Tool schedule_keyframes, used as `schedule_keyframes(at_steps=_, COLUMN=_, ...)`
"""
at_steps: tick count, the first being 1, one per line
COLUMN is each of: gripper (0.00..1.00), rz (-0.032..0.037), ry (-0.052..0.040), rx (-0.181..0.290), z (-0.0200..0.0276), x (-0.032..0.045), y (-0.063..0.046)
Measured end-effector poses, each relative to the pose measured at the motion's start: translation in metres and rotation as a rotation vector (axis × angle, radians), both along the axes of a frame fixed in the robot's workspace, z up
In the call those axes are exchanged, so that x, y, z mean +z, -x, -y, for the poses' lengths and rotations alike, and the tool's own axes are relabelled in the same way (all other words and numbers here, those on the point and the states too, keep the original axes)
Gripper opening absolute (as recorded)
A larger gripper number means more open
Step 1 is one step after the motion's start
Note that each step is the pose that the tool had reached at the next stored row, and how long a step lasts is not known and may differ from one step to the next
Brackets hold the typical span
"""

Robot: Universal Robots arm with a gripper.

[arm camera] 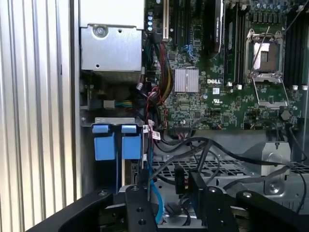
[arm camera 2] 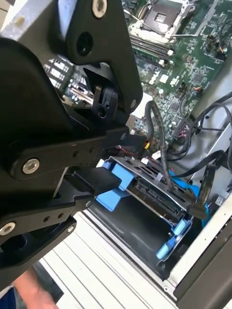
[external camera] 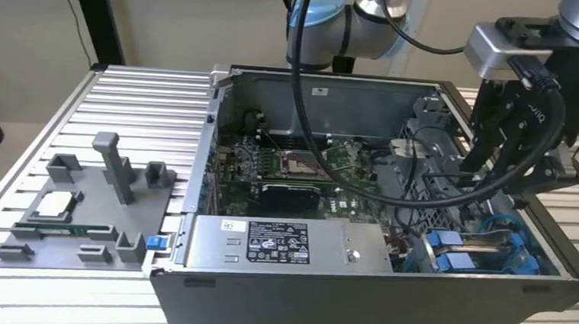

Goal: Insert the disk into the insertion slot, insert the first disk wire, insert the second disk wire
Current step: 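Insert the first disk wire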

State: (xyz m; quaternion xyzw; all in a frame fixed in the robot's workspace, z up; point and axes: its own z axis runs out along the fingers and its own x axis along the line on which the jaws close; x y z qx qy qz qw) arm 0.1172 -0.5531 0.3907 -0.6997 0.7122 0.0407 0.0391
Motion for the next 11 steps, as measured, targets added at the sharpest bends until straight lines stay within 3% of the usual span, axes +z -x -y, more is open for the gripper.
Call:
schedule_keyframes(at_steps=3, gripper=0.0, rz=0.007, ry=-0.0044, rx=0.0, z=-0.0006, x=-0.0032, y=0.0003)
schedule_keyframes(at_steps=5, gripper=0.0, rz=0.0117, ry=-0.0139, rx=0.0, z=-0.0008, x=-0.0044, y=0.0005)
schedule_keyframes(at_steps=11, gripper=0.0, rz=0.0211, ry=-0.0693, rx=0.0, z=-0.0012, x=-0.0067, y=0.0019)
